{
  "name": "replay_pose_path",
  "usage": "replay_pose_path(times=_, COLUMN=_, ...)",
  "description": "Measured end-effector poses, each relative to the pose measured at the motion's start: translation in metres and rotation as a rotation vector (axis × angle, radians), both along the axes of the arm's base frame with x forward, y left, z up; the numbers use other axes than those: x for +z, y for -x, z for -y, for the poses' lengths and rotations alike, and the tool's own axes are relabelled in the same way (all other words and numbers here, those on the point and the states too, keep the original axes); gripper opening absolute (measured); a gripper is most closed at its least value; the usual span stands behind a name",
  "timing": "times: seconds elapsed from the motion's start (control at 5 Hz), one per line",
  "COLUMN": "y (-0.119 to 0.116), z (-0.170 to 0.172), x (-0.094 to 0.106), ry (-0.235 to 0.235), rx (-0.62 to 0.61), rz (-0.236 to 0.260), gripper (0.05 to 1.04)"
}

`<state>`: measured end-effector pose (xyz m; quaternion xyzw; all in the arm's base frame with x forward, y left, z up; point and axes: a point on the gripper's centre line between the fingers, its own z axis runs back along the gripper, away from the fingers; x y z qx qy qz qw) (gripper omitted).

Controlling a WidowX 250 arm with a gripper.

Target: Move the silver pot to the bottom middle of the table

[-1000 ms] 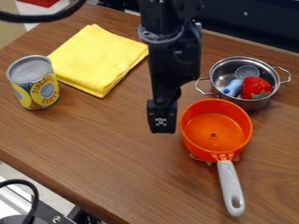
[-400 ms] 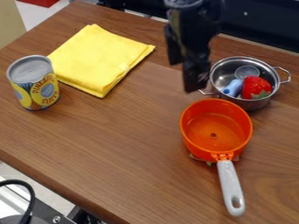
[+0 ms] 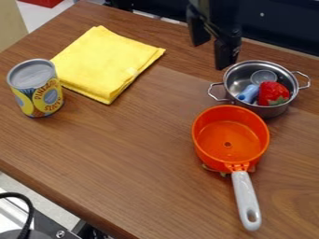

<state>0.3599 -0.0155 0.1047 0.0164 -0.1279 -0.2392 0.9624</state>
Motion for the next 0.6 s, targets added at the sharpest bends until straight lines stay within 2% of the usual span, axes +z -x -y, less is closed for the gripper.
replay_pose_path(times=0.2, y=-0.019, z=-0.003, x=-0.012, ry=-0.003, rx=0.076, rz=-0.009, gripper=0.999)
replay_pose_path(times=0.4, y=-0.027, z=0.0, x=-0.025, ry=0.001, rx=0.16, rz=-0.046, gripper=0.999)
replay_pose_path(times=0.6, y=-0.032, z=0.007, x=-0.031, ry=0.008, rx=0.171, rz=-0.03, gripper=0.999)
